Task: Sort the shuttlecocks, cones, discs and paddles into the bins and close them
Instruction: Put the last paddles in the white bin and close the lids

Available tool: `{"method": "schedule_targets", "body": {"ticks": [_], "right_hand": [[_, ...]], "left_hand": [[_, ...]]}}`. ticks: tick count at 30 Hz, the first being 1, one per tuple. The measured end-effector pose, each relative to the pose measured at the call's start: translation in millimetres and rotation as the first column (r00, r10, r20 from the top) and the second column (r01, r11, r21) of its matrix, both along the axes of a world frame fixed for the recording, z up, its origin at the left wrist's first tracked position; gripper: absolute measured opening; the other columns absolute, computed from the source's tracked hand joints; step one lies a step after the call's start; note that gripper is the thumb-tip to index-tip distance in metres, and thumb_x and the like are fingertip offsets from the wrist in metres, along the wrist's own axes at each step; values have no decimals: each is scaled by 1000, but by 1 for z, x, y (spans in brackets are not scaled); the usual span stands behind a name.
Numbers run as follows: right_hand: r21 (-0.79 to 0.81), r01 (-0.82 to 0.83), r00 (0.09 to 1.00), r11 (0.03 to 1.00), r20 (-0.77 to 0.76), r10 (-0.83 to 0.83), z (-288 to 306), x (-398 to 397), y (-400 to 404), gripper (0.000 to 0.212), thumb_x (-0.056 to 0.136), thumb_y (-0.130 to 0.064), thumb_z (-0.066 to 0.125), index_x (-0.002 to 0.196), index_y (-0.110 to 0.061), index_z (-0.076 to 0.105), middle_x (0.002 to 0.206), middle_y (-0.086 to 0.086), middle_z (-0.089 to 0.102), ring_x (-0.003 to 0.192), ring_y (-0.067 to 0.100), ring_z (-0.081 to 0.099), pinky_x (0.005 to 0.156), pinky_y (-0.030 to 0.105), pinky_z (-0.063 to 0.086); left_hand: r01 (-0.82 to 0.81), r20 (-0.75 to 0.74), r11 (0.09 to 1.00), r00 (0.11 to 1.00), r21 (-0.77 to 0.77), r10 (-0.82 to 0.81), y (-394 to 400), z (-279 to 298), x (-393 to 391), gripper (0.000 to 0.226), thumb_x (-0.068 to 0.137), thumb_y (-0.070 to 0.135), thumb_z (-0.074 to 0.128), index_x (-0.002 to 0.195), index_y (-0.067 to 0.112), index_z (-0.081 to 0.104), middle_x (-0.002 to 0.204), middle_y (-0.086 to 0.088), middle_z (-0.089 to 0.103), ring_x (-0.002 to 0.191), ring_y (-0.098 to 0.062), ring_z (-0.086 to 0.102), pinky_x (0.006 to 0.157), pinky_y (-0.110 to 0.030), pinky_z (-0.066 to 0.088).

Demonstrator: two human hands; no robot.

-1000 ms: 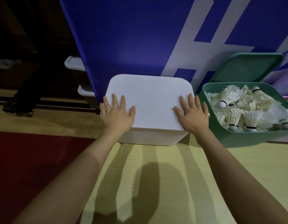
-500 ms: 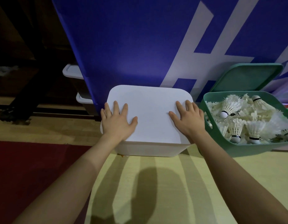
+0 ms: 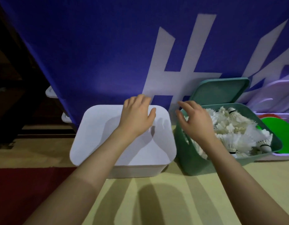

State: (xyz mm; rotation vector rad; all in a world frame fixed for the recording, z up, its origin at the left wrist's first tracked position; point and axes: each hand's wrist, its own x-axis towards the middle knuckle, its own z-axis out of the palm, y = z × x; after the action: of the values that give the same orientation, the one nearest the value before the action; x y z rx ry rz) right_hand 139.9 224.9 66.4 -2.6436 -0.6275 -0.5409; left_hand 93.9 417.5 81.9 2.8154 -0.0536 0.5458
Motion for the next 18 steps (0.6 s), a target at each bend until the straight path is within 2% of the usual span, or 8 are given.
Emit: {"method": "schedule_targets", "body": {"ticks": [3,5,8,11,13,15,18], "right_hand": [[21,-17,996,1000,88,15,7,22,-51,36,93,-29,50,124,-12,59,110,9,64,93,30,60,76,40,49],[33,-23,995,999,102,19,9,41,-87,39,91,-30,49,123,-11,59,105,10,65,90,33,61,72,41,51],[17,-32,990,999,135,30,12,71,-140,39,90,-27,53,125,-11,58,106,11,65,89,33,61,72,40,49],[-12,-49,989,999,142,51,13,103,-185,42,90,-26,55,130,-12,54,110,12,62,92,33,60,74,40,48],[-32,-45,991,998,128,49,10,124,-207,46,90,-28,55,134,-14,49,116,15,59,95,36,58,76,43,48],[-44,-10,996,999,86,14,6,143,-222,54,90,-31,55,141,-20,40,127,18,52,100,39,54,81,46,47],[-53,65,998,996,-19,-67,1,166,-233,67,92,-43,50,148,-32,15,143,19,34,109,42,50,89,48,45]], "left_hand": [[84,91,996,992,39,-87,-48,12,25,42,91,35,39,118,8,57,120,-10,58,105,-32,54,91,-40,39],[99,99,992,989,72,-106,-83,15,43,49,86,37,33,115,7,59,114,-11,60,99,-33,56,86,-40,43],[89,108,991,989,101,-100,-133,15,70,49,84,35,34,112,5,61,109,-13,62,93,-35,59,81,-41,46],[51,87,991,994,121,-62,-173,12,97,53,85,37,33,118,4,59,115,-15,60,97,-36,59,82,-42,47],[-2,48,991,999,135,-5,-194,11,112,54,88,39,35,128,7,51,127,-16,53,107,-37,53,86,-43,44],[-89,-22,985,995,147,93,-208,5,126,57,94,41,39,143,14,32,144,-17,34,121,-38,41,93,-45,39],[-225,-95,968,967,107,236,-218,-7,140,65,95,50,34,149,27,5,154,-15,8,126,-42,35,96,-48,38]]}}
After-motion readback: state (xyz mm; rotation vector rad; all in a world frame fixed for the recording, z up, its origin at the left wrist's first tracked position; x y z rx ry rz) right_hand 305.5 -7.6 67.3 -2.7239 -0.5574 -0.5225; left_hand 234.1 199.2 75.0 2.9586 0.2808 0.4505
